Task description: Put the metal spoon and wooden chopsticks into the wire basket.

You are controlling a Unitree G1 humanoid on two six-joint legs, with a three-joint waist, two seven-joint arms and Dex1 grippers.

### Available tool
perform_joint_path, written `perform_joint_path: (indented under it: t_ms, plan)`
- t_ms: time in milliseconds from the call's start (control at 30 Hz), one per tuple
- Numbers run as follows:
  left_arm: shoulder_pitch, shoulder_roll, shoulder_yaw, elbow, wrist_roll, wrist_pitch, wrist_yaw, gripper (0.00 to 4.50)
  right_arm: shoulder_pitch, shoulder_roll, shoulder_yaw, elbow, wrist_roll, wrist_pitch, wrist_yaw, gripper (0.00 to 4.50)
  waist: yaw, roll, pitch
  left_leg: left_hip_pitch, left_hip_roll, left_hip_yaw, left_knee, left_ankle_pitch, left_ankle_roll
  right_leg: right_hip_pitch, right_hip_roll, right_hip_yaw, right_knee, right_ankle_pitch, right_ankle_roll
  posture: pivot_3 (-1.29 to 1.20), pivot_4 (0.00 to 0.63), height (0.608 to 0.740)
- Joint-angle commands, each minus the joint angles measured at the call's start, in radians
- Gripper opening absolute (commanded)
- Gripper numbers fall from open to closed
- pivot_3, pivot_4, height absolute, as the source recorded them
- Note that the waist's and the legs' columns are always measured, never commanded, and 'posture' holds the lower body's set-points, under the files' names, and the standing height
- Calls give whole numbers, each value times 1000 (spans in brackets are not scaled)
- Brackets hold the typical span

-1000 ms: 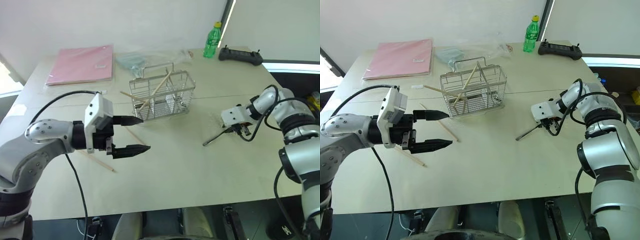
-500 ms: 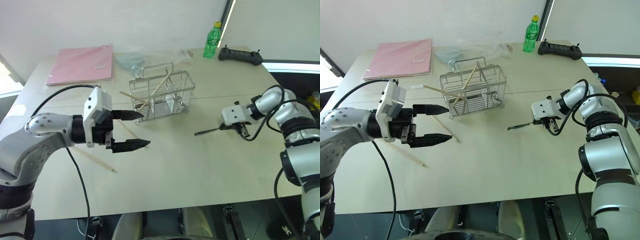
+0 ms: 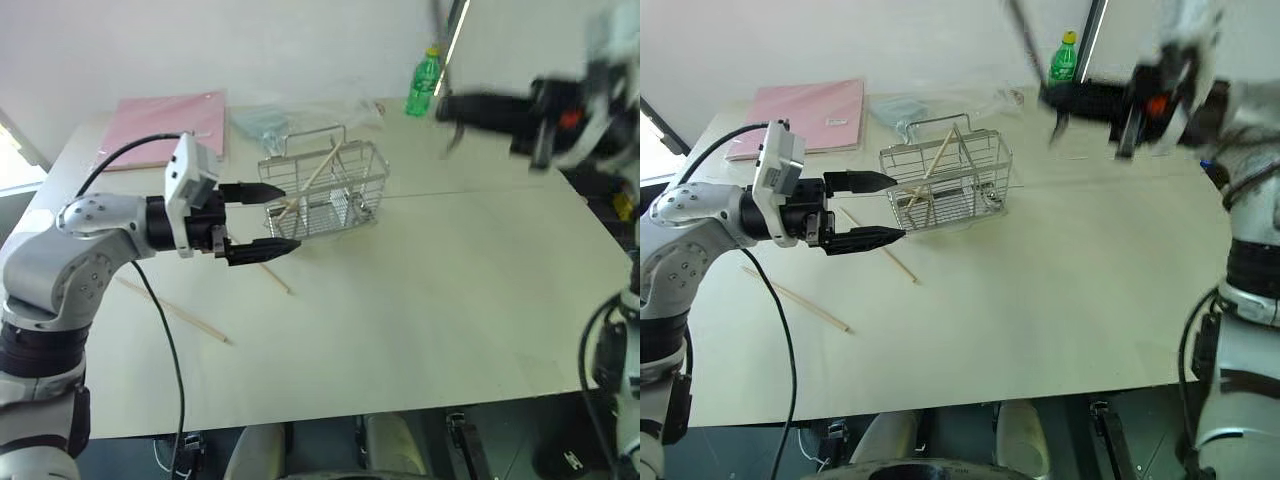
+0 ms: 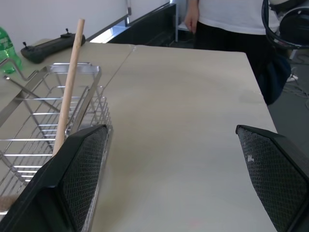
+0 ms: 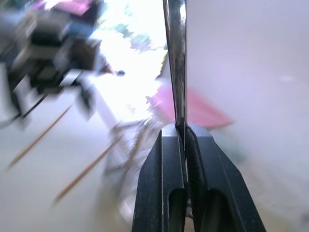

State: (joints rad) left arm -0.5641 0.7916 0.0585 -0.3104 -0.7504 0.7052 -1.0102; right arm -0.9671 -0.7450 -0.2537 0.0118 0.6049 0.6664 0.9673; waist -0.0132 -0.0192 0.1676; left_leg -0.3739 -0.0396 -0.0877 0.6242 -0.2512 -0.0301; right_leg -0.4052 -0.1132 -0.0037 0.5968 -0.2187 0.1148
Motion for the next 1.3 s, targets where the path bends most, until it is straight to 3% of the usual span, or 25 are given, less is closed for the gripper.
perform_joint_path:
  t_ms: [33, 433, 867, 967, 1200, 1300]
  plan:
    - [-32, -8, 3, 7, 18, -35, -15, 4500, -38, 70, -18, 31, -36, 0, -192, 27, 2, 0, 0, 0, 0, 0, 0, 0, 0, 0, 0, 0, 0, 0, 0, 0, 150, 709]
    - [-50, -24, 9, 10, 35, -41, -22, 4500, -17, 291, 80, 40, -92, -36, -384, 27, -4, 0, 0, -1, 0, 0, -1, 0, 1, -3, 1, 0, 1, 2, 4, 0, 150, 709]
    - [-41, -21, 31, -13, 23, -26, 4, 4500, 90, 419, 151, 119, -197, -133, -488, 27, -4, 0, 0, -1, 0, 0, -2, 0, 1, -3, 1, 0, 1, 2, 4, 0, 150, 709]
    - [-46, -22, 29, -6, 25, -29, 5, 4500, 97, 428, 154, 139, -217, -147, -507, 1032, -4, 0, 0, -1, 0, 0, -2, 0, 1, -3, 1, 0, 1, 2, 4, 0, 150, 709]
    - [-57, -25, 22, 17, 35, -41, 3, 4500, 118, 401, 141, 69, -199, -111, -497, 4426, -4, 0, 0, -1, 0, 0, -2, 0, 1, -3, 1, 0, 1, 2, 4, 0, 150, 709]
    - [-69, -27, 20, 32, 40, -46, 0, 4500, 124, 354, 123, 9, -181, -72, -479, 4426, -2, 0, 0, -1, 0, 0, -2, 0, 1, -3, 1, 0, 1, 2, 4, 0, 150, 709]
